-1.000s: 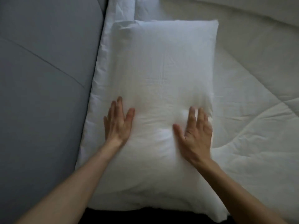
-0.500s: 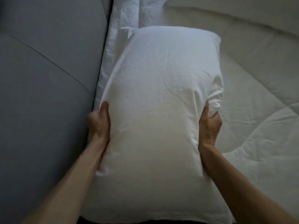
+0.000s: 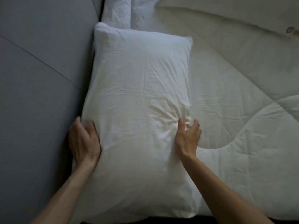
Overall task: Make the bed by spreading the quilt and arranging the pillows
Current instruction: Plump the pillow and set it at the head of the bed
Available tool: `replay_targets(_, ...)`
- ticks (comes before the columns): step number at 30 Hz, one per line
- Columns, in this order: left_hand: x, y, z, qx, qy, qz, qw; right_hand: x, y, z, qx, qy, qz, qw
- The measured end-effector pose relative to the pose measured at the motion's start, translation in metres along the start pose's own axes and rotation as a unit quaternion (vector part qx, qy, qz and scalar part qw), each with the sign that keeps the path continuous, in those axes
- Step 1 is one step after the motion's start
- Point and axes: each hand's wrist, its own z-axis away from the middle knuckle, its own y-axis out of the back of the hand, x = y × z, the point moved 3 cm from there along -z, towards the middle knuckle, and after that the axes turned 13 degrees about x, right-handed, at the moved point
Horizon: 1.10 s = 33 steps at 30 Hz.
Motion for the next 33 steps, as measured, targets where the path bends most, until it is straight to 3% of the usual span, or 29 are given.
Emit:
replay_targets(2,0.003,-0.004,-0.004,-0.048,0.027,0.034,0.998,-0.008,-0.005,0.002,-0.033,-0.021,-0.048,0.998)
replay_targets(6,0.023,-0.015,-0.037,-0.128,0.215,0.121,0.961,-0.028,-0.016,-0.007,-0.103,-0.099,-0.126,0.982)
replay_targets(8,0.047,-0.014,-0.049,-0.137,0.180,0.157,0.961,-0.049,-0.015,-0.012,-0.130,-0.049,-0.173,0.975)
replay_targets(12,0.083,0.004,-0.075,-0.022,0.035,0.164,0.986,-0.103,-0.001,-0.015,-0.146,0.065,-0.252,0.955)
replay_targets(17,0.113,0.022,-0.115,0.052,-0.025,0.186,0.981,-0.155,0.010,-0.024,-0.122,0.129,-0.311,0.934)
replay_targets(20,0.118,-0.002,-0.134,0.032,-0.037,0.139,0.989,-0.160,-0.010,-0.041,-0.103,0.107,-0.255,0.955)
replay_targets(23,0.113,-0.041,-0.121,-0.036,-0.058,0.014,0.998,-0.145,-0.037,-0.056,-0.069,0.045,-0.066,0.994)
replay_targets(24,0.113,-0.054,-0.109,-0.051,-0.090,-0.007,0.995,-0.139,-0.043,-0.054,-0.041,0.066,-0.007,0.997)
replay_targets(26,0.114,-0.078,-0.080,-0.071,-0.160,-0.035,0.984,-0.129,-0.053,-0.038,-0.018,0.212,0.072,0.974)
replay_targets(28,0.104,-0.092,-0.065,-0.094,-0.174,-0.073,0.978,-0.100,-0.070,-0.030,-0.079,0.292,0.171,0.938)
replay_targets(31,0.089,-0.097,-0.070,-0.112,-0.181,-0.106,0.971,-0.074,-0.068,-0.061,-0.113,0.140,0.212,0.961)
replay_targets(33,0.088,-0.085,-0.065,-0.082,-0.197,-0.109,0.971,-0.077,-0.057,-0.059,-0.064,0.168,0.188,0.966)
